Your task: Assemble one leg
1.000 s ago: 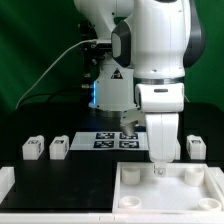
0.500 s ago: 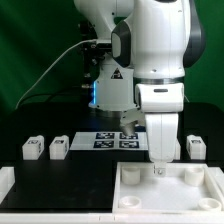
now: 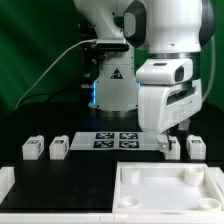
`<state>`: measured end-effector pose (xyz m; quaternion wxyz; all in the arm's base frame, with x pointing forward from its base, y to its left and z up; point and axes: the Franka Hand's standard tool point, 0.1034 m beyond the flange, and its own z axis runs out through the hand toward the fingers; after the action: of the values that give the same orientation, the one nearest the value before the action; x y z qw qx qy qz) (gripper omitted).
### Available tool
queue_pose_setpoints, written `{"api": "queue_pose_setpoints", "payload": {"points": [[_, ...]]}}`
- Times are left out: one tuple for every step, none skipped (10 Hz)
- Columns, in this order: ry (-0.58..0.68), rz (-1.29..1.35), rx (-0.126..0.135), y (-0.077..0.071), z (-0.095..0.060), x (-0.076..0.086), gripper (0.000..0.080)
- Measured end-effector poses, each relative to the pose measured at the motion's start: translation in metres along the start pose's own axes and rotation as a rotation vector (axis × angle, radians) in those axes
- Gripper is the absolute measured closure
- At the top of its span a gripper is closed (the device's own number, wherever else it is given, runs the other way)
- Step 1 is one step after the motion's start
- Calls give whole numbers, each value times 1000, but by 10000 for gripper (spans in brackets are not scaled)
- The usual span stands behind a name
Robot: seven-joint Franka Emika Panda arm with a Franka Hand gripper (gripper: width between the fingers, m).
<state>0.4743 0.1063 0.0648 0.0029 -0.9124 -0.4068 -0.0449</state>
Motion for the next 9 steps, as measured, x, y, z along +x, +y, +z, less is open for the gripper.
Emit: {"api": "queue_pose_setpoints", "payload": {"points": [[13, 168, 11, -6, 1, 1, 150], [15, 261, 17, -6, 1, 2, 150], [15, 333, 19, -6, 1, 2, 150], [11, 495, 32, -12, 3, 1, 150], [-13, 695, 56, -32, 8, 1, 150], [-29, 828, 65, -50, 10, 7, 150], [-34, 950, 74, -60, 10, 13, 150], [-47, 939, 77, -65, 11, 13, 150], [-76, 926, 84, -63, 11, 11, 150]]}}
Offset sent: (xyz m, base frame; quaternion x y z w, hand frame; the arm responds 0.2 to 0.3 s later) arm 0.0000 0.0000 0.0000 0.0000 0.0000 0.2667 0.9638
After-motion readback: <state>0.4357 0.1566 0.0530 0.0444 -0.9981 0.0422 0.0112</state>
